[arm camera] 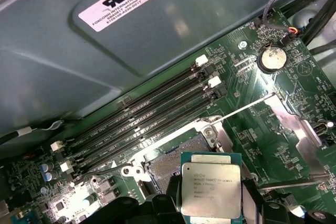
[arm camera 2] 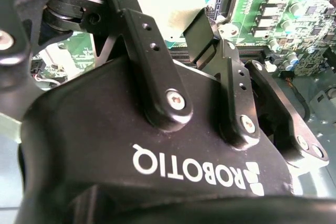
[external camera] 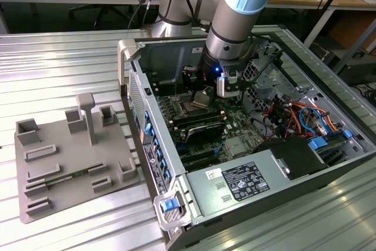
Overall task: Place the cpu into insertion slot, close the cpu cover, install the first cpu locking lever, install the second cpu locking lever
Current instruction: 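Place the cpu into insertion slot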
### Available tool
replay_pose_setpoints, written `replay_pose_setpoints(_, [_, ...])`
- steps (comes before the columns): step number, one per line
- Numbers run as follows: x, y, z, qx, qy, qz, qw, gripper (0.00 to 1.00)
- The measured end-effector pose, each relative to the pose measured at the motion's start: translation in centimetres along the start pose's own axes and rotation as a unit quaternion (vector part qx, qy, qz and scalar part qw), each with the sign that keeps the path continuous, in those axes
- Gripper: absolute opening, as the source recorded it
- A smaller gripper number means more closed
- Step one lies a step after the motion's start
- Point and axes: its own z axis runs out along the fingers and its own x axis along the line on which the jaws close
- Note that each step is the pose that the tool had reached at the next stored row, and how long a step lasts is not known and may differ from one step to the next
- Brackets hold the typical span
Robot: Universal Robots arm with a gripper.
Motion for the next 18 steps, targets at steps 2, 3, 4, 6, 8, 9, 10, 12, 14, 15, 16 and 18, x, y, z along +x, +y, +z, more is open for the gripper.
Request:
replay_pose_setpoints(2, [0.00,0.00,0.02,0.0001,-0.0001,0.001,1.00000,0.55])
replay_pose_setpoints(3, [0.00,0.00,0.02,0.0001,-0.0002,0.002,1.00000,0.55])
replay_pose_setpoints(4, [0.00,0.00,0.03,0.0001,-0.0003,0.003,1.00000,0.55])
replay_pose_setpoints(6, [0.00,0.00,0.05,0.0002,-0.0004,0.004,0.99999,0.55])
replay_pose_setpoints(8, [0.00,0.00,0.05,0.0003,-0.0005,0.005,0.99999,0.55])
replay_pose_setpoints(9, [0.00,0.00,0.05,0.0003,-0.0006,0.006,0.99998,0.55])
replay_pose_setpoints(10, [0.00,0.00,0.05,0.0004,-0.0006,0.006,0.99998,0.55])
replay_pose_setpoints(12, [0.00,0.00,0.06,0.0004,-0.0007,0.007,0.99997,0.55])
replay_pose_setpoints(14, [0.00,0.00,0.06,0.0004,-0.0008,0.008,0.99997,0.55])
replay_pose_setpoints(15, [0.00,0.00,0.06,0.0005,-0.0008,0.008,0.99996,0.55])
replay_pose_setpoints(16, [0.00,0.00,0.07,0.0005,-0.0009,0.009,0.99996,0.55])
replay_pose_setpoints(18, [0.00,0.00,0.07,0.0005,-0.0010,0.010,0.99995,0.55])
